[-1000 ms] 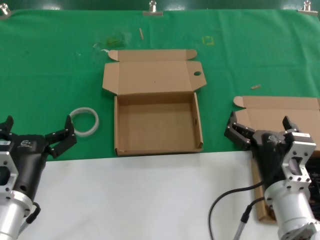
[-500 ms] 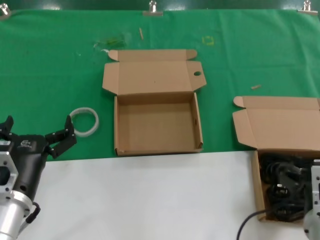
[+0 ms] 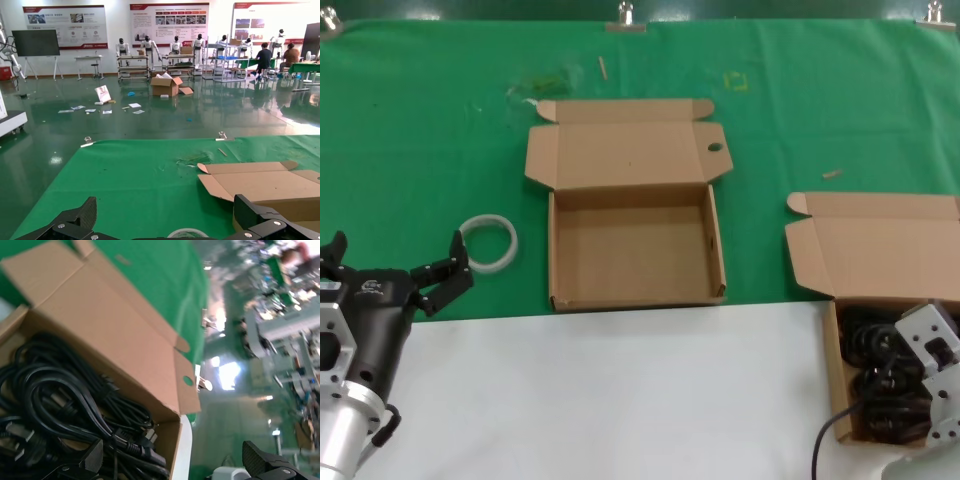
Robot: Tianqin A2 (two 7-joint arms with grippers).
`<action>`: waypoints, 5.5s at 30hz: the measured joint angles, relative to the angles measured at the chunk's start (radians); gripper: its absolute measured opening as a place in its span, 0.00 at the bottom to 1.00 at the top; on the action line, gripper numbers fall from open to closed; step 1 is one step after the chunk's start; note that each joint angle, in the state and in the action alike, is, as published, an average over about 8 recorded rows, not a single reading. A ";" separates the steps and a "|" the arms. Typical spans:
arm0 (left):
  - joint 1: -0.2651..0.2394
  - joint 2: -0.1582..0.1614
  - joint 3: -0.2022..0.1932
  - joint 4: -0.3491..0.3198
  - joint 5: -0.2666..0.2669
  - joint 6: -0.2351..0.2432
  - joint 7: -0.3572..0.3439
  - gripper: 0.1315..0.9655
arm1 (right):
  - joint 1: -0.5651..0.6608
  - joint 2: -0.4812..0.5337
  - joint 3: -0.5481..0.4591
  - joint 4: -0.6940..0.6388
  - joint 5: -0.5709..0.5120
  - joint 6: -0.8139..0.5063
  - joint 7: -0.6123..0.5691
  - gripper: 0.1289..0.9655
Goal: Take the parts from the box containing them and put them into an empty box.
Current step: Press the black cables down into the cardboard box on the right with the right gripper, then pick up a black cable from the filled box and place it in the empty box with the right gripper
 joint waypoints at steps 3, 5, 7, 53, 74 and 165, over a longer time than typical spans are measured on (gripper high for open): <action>0.000 0.000 0.000 0.000 0.000 0.000 0.000 1.00 | 0.043 0.000 0.011 -0.034 0.055 0.015 -0.139 1.00; 0.000 0.000 0.000 0.000 0.000 0.000 0.000 1.00 | 0.065 0.000 0.022 -0.053 0.103 0.024 -0.233 1.00; 0.000 0.000 0.000 0.000 0.000 0.000 0.000 1.00 | 0.082 0.000 0.036 -0.066 0.156 0.033 -0.325 1.00; 0.000 0.000 0.000 0.000 0.000 0.000 0.000 1.00 | 0.121 -0.010 0.205 -0.133 0.342 -0.071 -0.687 0.71; 0.000 0.000 0.000 0.000 0.000 0.000 0.000 1.00 | 0.133 -0.015 0.202 -0.150 0.342 -0.089 -0.698 0.17; 0.000 0.000 0.000 0.000 0.000 0.000 0.000 1.00 | 0.521 0.010 -0.697 -0.386 0.342 -0.304 0.071 0.26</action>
